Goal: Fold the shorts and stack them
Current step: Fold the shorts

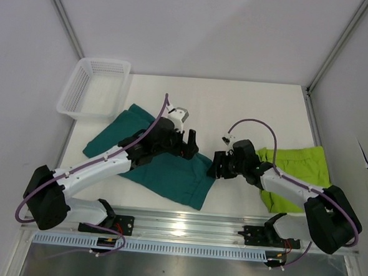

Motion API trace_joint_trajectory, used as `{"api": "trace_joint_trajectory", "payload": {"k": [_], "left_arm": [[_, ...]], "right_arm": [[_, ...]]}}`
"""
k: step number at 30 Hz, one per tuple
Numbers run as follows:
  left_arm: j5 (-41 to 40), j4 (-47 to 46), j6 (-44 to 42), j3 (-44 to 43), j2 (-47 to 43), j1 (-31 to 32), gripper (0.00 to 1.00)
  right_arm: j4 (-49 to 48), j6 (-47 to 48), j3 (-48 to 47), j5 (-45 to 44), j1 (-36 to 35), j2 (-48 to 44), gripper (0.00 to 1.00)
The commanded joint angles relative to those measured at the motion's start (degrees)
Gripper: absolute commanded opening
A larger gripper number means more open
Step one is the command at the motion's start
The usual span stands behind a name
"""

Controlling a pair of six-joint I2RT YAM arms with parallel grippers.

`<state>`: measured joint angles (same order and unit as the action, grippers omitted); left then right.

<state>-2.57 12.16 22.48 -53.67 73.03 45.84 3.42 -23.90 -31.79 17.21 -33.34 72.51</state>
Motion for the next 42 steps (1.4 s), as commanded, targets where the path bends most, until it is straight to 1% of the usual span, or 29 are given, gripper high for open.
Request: {"api": "trace_joint_trajectory", "payload": {"k": [1, 3, 6, 7, 9, 10, 11, 12, 14, 15, 20, 25, 28, 29, 32, 33, 35, 36, 38, 40, 41, 42], "left_arm": [[-2.0, 1.5, 0.6, 0.7, -2.5, 0.0, 0.96], [-2.4, 1.7, 0.5, 0.9, -3.1, 0.0, 0.96], [-3.1, 2.3, 0.3, 1.3, -3.3, 0.0, 0.97], [-3.2, 2.4, 0.3, 1.4, -3.6, 0.0, 0.97], [-3.4, 2.3, 0.2, 1.6, -3.7, -0.1, 0.97], [-3.4, 2.4, 0.2, 1.7, -3.8, -0.1, 0.97], [-3.5, 2.3, 0.2, 1.8, -3.9, -0.1, 0.97], [-3.4, 2.3, 0.2, 1.9, -4.0, -0.1, 0.97], [-3.5, 2.3, 0.1, 1.9, -4.2, -0.1, 0.97], [-3.4, 2.3, 0.1, 2.1, -4.2, -0.1, 0.97], [-3.4, 2.3, 0.0, 2.2, -4.9, -0.2, 0.97], [-3.2, 2.3, 0.0, 2.3, -5.3, -0.2, 0.97], [-3.1, 2.1, -0.1, 2.3, -5.5, -0.2, 0.97], [-3.1, 2.0, 0.0, 2.5, -5.5, -0.2, 0.97], [-2.6, 1.5, 0.0, 2.8, -5.4, -0.2, 0.97], [-2.4, 1.1, 0.0, 3.0, -5.4, -0.2, 0.97], [-2.4, 0.8, 0.0, 3.2, -5.2, -0.2, 0.97], [-2.1, 0.7, 0.0, 3.3, -5.2, -0.2, 0.97], [-2.0, 0.4, 0.0, 3.6, -5.2, -0.2, 0.97], [-1.9, 0.3, -0.1, 3.6, -5.3, -0.2, 0.97], [-2.0, 0.3, -0.2, 3.6, -5.4, -0.2, 0.97], [-2.3, 0.3, -0.3, 3.8, -5.4, -0.2, 0.97]], "right_arm": [[-2.8, 2.4, -3.8, -0.2, -0.9, 3.9, 0.58], [-2.7, 2.6, -4.9, -0.3, -1.8, 6.5, 0.57], [-2.1, 3.0, -5.4, -1.9, -3.2, 7.9, 0.47], [-2.1, 3.0, -5.3, -2.4, -3.4, 7.7, 0.42], [-1.7, 3.2, -5.4, -2.5, -3.7, 7.2, 0.36], [-1.4, 3.2, -5.6, -2.5, -3.9, 6.9, 0.28], [-0.7, 3.3, -5.8, -2.5, -4.0, 6.7, 0.23], [-0.4, 3.8, -6.3, -2.7, -4.1, 6.0, 0.13], [0.9, 4.2, -7.1, -3.1, -4.2, 5.3, 0.02], [1.6, 4.6, -7.9, -4.3, -4.2, 4.8, 0.0], [4.3, 5.9, -10.7, -5.9, -4.2, 2.0, 0.0], [6.9, 7.2, -14.6, -9.9, -4.3, 2.7, 0.0], [6.3, 7.3, -15.3, -12.8, -4.2, 4.6, 0.0], [6.0, 7.4, -15.9, -15.7, -4.0, 6.7, 0.0], [4.9, 7.1, -17.8, -17.2, -2.1, 12.5, 0.0], [4.5, 7.0, -19.5, -17.2, -0.7, 17.2, 0.0], [4.3, 6.4, -22.5, -21.1, 0.1, 22.0, 0.0], [4.9, 6.1, -23.7, -22.2, 0.5, 26.2, 0.0], [5.5, 5.9, -25.7, -23.2, 0.9, 29.1, 0.0], [5.0, 5.7, -26.3, -23.0, 0.7, 29.8, 0.0], [4.8, 5.5, -26.0, -23.0, 0.7, 29.3, 0.19], [4.2, 5.1, -25.3, -23.2, 0.6, 27.9, 0.31]]}}
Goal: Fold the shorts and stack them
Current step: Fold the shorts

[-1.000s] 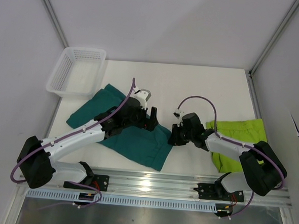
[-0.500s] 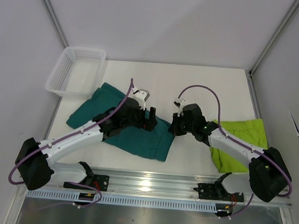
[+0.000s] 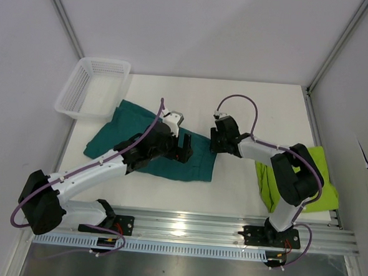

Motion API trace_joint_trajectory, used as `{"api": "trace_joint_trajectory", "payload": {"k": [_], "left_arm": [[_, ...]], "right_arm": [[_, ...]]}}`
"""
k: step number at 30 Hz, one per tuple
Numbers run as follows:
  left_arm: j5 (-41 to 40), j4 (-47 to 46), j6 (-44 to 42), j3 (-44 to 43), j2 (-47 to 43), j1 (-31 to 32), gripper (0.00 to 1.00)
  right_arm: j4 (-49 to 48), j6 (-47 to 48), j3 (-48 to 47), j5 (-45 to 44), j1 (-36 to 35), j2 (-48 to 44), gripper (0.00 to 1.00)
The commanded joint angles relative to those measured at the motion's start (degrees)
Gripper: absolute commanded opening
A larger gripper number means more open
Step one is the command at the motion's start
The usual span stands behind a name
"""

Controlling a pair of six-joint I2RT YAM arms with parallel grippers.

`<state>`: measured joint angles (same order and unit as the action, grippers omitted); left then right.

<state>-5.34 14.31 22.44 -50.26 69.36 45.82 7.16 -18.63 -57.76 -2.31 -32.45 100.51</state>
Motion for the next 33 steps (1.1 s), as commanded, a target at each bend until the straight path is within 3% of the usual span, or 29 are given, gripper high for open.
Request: {"api": "trace_joint_trajectory", "payload": {"k": [1, 5, 8, 11, 19, 23, 27, 33], "left_arm": [[0.4, -1.8, -0.4, 0.5, -1.7, -0.2, 0.97], [1.4, -2.9, -0.8, 0.8, -0.6, -0.2, 0.97], [2.7, -4.9, -0.7, 1.7, 0.9, -0.1, 0.97], [2.6, -6.6, 0.0, 3.0, 3.5, -0.1, 0.96], [1.4, -9.8, 1.9, 4.1, 11.3, 0.0, 0.96], [-0.7, -8.9, 3.8, 1.5, 17.6, -0.1, 0.95], [0.2, -11.5, 5.2, 1.8, 19.7, -0.1, 0.95], [-0.9, -13.3, 7.4, 5.2, 21.8, 0.0, 0.93]], "right_arm": [[0.5, -0.3, 1.2, -3.6, 0.1, -1.0, 0.36], [0.3, -1.6, 4.1, -0.1, 2.0, -7.5, 0.72], [-1.8, -4.5, 8.9, 8.0, 5.2, -14.2, 0.84], [-3.5, -7.9, 13.5, 15.3, 6.9, -18.1, 0.86], [-10.8, -21.8, 27.9, 24.4, 5.1, -28.4, 0.88], [-14.4, -31.5, 34.5, 26.6, 3.2, -36.1, 0.99], [-18.7, -40.9, 39.3, 27.3, 2.2, -41.6, 1.0], [-20.2, -45.9, 40.0, 23.8, -1.1, -40.1, 1.0]]}}
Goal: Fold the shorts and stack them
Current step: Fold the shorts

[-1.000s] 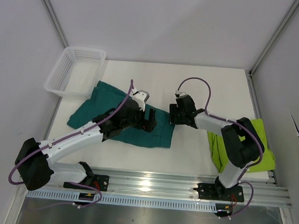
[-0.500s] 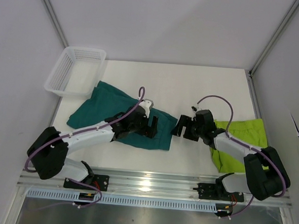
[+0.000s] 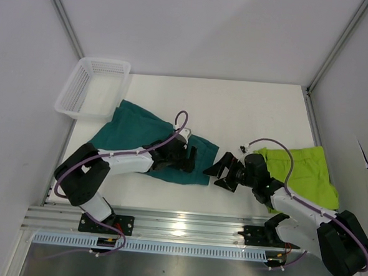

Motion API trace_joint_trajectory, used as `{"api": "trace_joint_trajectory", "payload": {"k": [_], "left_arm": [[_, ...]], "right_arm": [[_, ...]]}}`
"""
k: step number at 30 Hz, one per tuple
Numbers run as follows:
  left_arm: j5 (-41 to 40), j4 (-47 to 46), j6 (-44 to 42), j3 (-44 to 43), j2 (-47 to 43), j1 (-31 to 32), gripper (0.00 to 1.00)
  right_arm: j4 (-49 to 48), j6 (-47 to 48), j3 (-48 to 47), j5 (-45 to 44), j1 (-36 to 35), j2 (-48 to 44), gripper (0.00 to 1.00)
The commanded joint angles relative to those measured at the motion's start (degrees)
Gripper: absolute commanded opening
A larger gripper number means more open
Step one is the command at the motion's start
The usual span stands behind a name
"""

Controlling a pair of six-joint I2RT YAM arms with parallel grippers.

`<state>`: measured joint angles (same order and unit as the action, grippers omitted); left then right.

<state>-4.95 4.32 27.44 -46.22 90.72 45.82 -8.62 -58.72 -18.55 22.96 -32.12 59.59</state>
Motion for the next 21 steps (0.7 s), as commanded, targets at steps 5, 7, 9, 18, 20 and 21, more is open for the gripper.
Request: {"api": "trace_joint_trajectory", "payload": {"k": [5, 7, 9, 18, 20, 21], "left_arm": [[-2.8, -7.2, 5.9, 3.9, 0.8, 0.0, 0.92], [-3.0, -9.7, 7.2, 6.8, -2.9, 0.0, 0.92], [-3.6, -10.0, 7.1, 8.8, -7.1, 0.0, 0.93], [-6.9, 4.5, 19.5, 15.6, -31.0, 0.0, 0.99], [-5.8, 3.5, 25.2, 18.5, -36.5, 0.0, 0.99], [-5.8, 3.9, 31.5, 22.4, -38.4, 0.0, 0.99]], "right_arm": [[-13.7, -14.4, 6.1, -4.4, -4.0, 3.2, 0.98], [-14.1, -15.6, 6.9, -6.0, -5.0, 3.1, 0.98], [-12.7, -15.9, 7.0, -8.5, -5.7, 2.0, 0.98], [-19.1, -22.5, 7.8, -10.9, -8.0, 5.9, 0.99], [-21.5, -23.9, 8.1, -12.1, -9.4, 6.9, 0.99], [-22.1, -24.5, 8.1, -12.8, -9.8, 7.6, 0.99]]}}
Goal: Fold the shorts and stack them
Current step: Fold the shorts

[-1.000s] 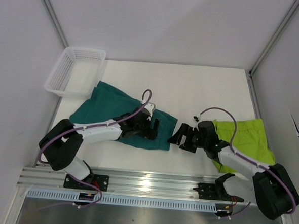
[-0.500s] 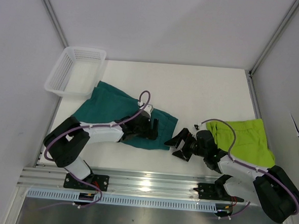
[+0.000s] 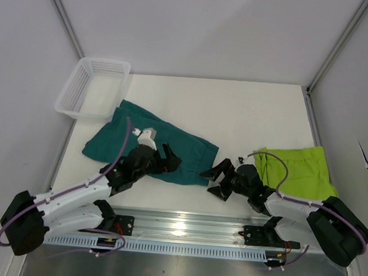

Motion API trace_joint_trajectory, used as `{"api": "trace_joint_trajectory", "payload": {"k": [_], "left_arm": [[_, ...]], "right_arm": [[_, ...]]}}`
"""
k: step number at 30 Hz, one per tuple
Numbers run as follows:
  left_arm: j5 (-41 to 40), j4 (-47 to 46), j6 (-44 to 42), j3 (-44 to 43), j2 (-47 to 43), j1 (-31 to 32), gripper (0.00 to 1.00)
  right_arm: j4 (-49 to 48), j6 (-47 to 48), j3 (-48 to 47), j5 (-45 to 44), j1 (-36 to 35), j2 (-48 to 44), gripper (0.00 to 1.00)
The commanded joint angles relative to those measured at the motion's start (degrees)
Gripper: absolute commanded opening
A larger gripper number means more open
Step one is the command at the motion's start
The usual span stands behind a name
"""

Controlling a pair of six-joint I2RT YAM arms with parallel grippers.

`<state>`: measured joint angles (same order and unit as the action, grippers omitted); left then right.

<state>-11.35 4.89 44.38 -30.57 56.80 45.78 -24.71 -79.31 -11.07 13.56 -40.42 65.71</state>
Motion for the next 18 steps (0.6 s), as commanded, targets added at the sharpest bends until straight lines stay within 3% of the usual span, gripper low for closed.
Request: {"api": "trace_joint_trajectory", "payload": {"k": [1, 6, 9, 14, 18], "left_arm": [[0.6, 4.0, 17.9, 8.2, -6.4, 0.0, 0.99], [3.0, 4.6, 35.2, 19.6, -20.4, 1.1, 0.99], [3.3, 5.2, 40.6, 22.6, -24.7, 1.4, 0.99], [3.3, 2.7, 48.0, 24.6, -20.8, 1.5, 0.99], [5.6, -9.6, 52.7, 26.3, -11.3, 1.6, 0.97]], "right_arm": [[-6.1, -4.2, 0.3, -4.2, -2.1, 2.0, 0.99], [-6.4, -4.8, -0.9, -6.2, -3.1, 3.2, 0.99], [-7.1, -5.3, -0.7, -7.4, -3.2, 4.1, 0.99], [-10.5, -7.2, 0.4, -8.8, -3.6, 6.4, 0.99], [-12.3, -7.7, 0.4, -9.1, -3.8, 7.6, 0.99]]}}
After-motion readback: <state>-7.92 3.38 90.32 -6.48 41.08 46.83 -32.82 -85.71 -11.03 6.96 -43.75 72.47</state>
